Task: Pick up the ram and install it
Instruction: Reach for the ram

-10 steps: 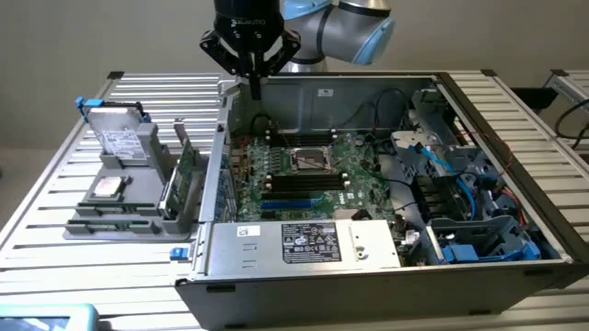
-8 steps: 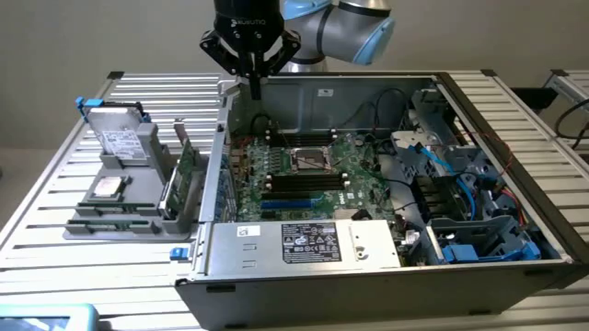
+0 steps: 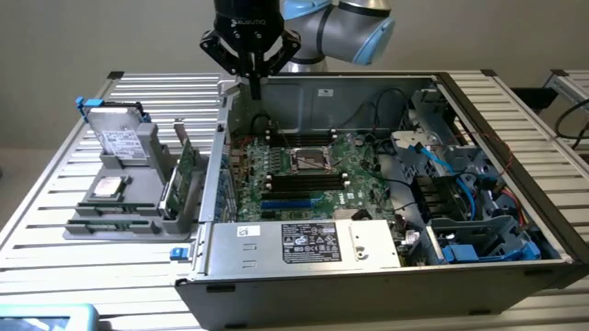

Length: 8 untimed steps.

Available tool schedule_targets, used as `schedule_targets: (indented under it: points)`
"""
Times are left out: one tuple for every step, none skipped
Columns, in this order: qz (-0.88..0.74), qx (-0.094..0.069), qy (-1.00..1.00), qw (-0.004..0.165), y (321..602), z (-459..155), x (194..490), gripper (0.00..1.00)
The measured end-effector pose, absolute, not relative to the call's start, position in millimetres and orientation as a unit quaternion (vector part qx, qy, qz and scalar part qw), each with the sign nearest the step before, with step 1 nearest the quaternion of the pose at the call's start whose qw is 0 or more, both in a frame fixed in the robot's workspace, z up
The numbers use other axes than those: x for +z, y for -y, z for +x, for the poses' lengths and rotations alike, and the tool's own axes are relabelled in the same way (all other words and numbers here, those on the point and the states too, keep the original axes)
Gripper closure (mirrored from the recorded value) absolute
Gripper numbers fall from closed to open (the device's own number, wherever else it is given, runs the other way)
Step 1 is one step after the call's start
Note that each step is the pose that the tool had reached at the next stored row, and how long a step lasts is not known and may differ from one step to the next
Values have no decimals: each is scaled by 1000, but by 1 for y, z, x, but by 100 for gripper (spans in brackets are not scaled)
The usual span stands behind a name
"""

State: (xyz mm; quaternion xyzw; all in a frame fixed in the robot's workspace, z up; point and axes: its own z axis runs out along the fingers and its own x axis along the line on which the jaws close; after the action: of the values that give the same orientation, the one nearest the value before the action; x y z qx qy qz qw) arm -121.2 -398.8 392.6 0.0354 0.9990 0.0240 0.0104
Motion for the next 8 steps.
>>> schedule_targets:
  points:
    - [35,24,-999,10,399,-121,393,89]
    - [35,24,-999,10,399,-121,393,89]
    - [35,24,-999,10,399,-121,393,89]
    - [35,24,-999,10,399,-122,393,89]
    - [35,24,-999,10,399,-122,393,89]
    - [35,24,-999,10,399,-124,393,89]
    - [35,24,-999,10,399,-127,393,89]
    - [35,24,-999,10,399,-129,393,89]
